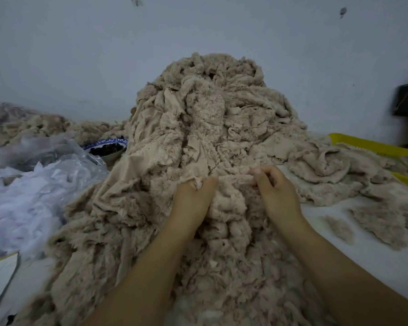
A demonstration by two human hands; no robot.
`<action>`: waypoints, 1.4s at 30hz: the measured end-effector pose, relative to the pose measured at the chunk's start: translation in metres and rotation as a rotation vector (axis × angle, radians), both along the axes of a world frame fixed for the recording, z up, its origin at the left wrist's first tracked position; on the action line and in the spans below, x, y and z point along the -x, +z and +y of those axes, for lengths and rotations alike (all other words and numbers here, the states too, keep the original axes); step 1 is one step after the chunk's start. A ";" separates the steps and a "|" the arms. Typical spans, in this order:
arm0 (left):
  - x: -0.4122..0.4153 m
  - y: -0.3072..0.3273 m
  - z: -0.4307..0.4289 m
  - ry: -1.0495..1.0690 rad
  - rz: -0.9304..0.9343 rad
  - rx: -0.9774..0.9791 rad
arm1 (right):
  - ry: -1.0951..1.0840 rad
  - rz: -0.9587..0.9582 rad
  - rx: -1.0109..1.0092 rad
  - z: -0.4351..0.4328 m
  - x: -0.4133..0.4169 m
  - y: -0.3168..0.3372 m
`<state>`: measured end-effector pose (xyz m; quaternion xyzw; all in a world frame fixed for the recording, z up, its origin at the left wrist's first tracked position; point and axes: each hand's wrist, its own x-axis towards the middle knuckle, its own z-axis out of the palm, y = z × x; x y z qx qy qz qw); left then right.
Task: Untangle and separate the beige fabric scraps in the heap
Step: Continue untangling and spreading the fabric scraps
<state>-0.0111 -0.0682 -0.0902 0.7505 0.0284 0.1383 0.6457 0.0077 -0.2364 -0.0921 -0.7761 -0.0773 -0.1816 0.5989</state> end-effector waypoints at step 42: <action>0.012 0.008 -0.006 -0.402 -0.015 0.293 | 0.108 0.196 -0.225 0.017 0.009 0.003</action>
